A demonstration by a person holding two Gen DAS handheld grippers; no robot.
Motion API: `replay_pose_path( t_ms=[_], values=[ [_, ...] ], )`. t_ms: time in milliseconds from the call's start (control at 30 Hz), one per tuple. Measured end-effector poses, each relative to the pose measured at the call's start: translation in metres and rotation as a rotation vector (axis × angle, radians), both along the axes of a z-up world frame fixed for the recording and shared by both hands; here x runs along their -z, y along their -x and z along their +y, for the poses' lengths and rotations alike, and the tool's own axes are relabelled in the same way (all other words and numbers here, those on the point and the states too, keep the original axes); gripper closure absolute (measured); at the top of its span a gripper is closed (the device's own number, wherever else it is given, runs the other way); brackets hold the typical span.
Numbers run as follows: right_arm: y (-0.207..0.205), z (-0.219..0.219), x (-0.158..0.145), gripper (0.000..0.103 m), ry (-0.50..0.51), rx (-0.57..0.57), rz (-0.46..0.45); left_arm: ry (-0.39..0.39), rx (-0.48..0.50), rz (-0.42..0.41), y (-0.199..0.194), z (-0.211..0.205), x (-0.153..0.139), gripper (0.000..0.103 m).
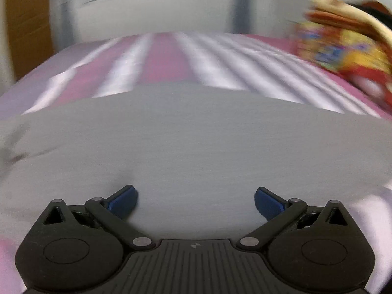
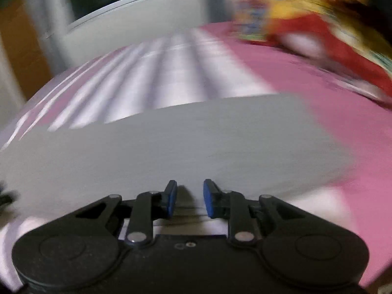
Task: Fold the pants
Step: 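Fold the edge over with the right gripper while the left gripper presses the bundle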
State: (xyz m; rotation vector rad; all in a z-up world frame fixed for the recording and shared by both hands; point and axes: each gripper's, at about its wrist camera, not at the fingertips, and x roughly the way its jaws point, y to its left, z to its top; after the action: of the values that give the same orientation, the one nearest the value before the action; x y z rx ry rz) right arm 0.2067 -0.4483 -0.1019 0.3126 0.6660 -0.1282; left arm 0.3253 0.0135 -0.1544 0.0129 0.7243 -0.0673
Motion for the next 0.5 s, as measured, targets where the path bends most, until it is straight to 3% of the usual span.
replay_pose_path(
  t_ms=[33, 67, 133, 200, 267, 300, 333, 400, 500],
  values=[
    [0.003, -0.019, 0.001, 0.103, -0.003, 0.042, 0.007, -0.007, -0.05, 0.001, -0.001, 0.022, 0.0, 0.0],
    [0.005, -0.039, 0.0, 0.103, -0.016, 0.089, 0.014, -0.02, -0.096, 0.0, 0.0, 0.045, 0.001, 0.0],
    [0.007, -0.06, -0.001, 0.103, -0.079, 0.094, 0.015, -0.044, -0.16, 0.014, 0.002, 0.077, 0.003, 0.0],
    [0.014, -0.056, -0.002, 0.103, -0.061, 0.08, 0.035, -0.035, -0.226, 0.03, 0.004, 0.107, 0.0, 0.0],
    [0.029, -0.053, -0.014, 0.091, -0.082, 0.117, -0.021, -0.013, -0.279, 0.025, 0.013, 0.129, -0.006, 0.0],
    [0.025, -0.054, -0.017, 0.07, -0.109, 0.135, -0.06, 0.009, -0.299, 0.008, 0.019, 0.138, -0.008, 0.0],
    [0.035, -0.055, -0.02, 0.059, -0.147, 0.167, -0.1, 0.044, -0.311, -0.009, 0.028, 0.148, -0.008, 0.0],
    [0.054, -0.069, -0.017, 0.057, -0.267, 0.224, -0.158, 0.083, -0.303, -0.025, 0.042, 0.154, -0.003, 0.0],
    [0.072, -0.086, 0.004, 0.057, -0.442, 0.269, -0.178, 0.068, -0.272, -0.025, 0.049, 0.152, 0.005, 0.0]
  ],
)
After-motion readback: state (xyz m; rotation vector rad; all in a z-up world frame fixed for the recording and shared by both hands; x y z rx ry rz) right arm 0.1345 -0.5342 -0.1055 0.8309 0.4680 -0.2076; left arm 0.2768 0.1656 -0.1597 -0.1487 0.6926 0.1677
